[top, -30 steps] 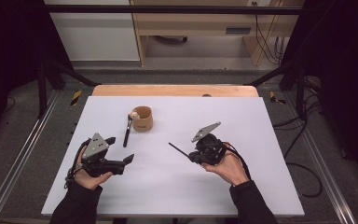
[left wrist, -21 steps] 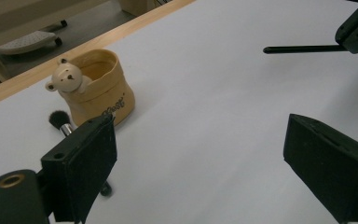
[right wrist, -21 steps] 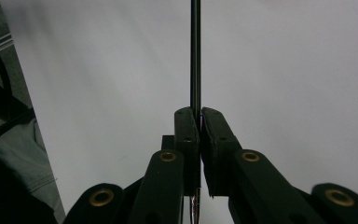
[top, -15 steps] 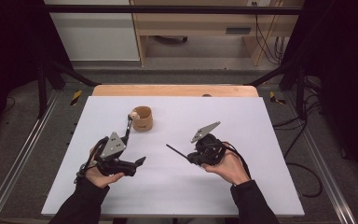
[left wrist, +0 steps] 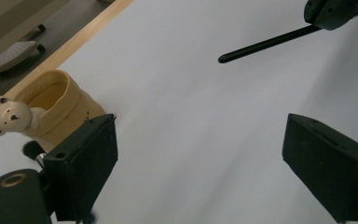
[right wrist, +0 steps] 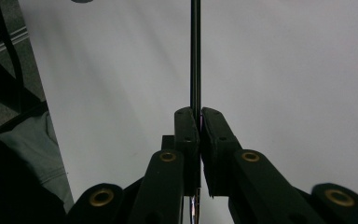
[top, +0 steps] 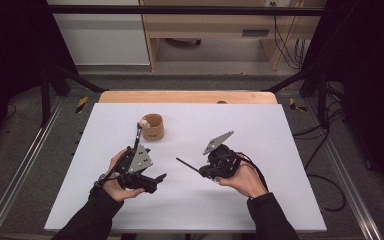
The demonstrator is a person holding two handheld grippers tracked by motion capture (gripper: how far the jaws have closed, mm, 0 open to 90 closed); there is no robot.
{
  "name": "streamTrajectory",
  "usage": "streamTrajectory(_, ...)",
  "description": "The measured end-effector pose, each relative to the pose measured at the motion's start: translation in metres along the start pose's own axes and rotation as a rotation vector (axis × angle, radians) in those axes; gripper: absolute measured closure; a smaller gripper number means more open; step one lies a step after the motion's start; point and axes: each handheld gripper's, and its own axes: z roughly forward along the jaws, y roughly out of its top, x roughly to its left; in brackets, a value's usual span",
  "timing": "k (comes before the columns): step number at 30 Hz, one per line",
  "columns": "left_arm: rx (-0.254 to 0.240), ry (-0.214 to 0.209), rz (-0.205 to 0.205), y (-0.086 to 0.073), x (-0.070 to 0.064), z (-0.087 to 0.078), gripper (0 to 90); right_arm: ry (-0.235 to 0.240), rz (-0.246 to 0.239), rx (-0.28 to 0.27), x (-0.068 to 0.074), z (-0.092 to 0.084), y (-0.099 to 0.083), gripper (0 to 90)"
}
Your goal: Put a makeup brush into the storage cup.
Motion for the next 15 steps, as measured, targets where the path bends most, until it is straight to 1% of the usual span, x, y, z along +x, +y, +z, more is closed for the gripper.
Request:
streamTrajectory(1,0.002,0.000,0.006,0.001,-0.001,0.001,9.5,0.001,0.008,-0.002,0.001,0.001,0.000,85.8)
streamTrajectory(2,0.007,0.001,0.016,0.001,-0.002,0.001,9.5,0.005,0.005,0.000,0.000,0.001,0.000,85.8)
streamTrajectory(3,0.005,-0.001,0.018,0.002,-0.003,0.001,9.5,0.007,-0.003,0.003,0.000,0.001,0.000,85.8)
streamTrajectory(4,0.003,-0.002,0.021,0.003,-0.003,0.002,9.6,0.006,0.004,0.006,0.001,0.001,0.001,85.8)
streamTrajectory(8,-0.002,-0.006,0.032,0.005,-0.005,0.003,9.8,0.018,-0.011,0.013,0.001,0.002,0.001,85.7)
streamTrajectory(12,0.011,-0.011,0.052,0.007,-0.008,0.003,10.2,0.020,-0.014,0.017,0.003,0.003,0.002,85.8)
streamTrajectory(14,0.004,-0.012,0.051,0.007,-0.011,0.005,10.3,0.019,-0.013,0.021,0.004,0.004,0.002,85.8)
streamTrajectory(15,0.016,-0.014,0.072,0.008,-0.011,0.005,10.3,0.020,-0.017,0.023,0.004,0.004,0.003,85.8)
